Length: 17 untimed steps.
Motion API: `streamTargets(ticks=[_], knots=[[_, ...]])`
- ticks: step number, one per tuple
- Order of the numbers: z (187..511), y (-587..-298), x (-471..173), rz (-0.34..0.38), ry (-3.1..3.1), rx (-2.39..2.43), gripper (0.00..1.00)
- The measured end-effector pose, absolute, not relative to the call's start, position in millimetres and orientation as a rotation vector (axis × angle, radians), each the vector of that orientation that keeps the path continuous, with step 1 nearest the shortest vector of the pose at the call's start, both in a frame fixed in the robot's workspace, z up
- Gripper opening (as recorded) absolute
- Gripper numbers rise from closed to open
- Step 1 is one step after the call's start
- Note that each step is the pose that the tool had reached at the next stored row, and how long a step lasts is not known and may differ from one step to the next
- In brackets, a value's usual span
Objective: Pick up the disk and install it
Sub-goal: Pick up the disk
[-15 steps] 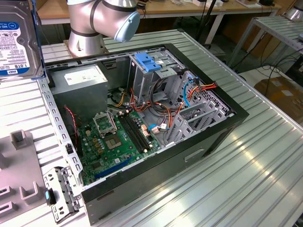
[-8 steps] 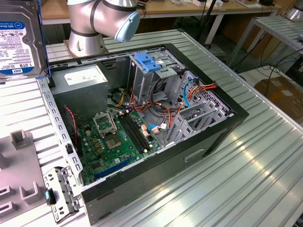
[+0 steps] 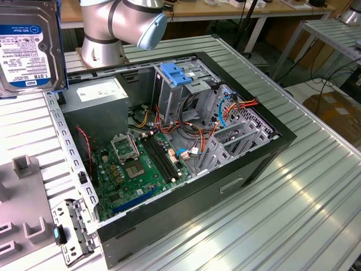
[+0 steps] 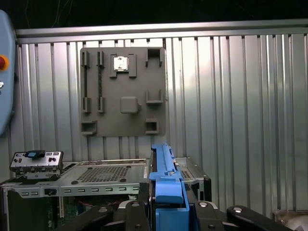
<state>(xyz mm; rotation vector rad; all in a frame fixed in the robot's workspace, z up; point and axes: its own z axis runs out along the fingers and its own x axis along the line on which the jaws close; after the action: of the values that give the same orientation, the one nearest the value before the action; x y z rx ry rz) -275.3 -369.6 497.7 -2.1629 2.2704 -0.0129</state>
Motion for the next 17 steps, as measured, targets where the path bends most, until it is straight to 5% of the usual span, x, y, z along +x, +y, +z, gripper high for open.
streamTargets(ticks=[17], knots=[[498, -388, -261, -0.013, 2.270, -2.163, 0.37]])
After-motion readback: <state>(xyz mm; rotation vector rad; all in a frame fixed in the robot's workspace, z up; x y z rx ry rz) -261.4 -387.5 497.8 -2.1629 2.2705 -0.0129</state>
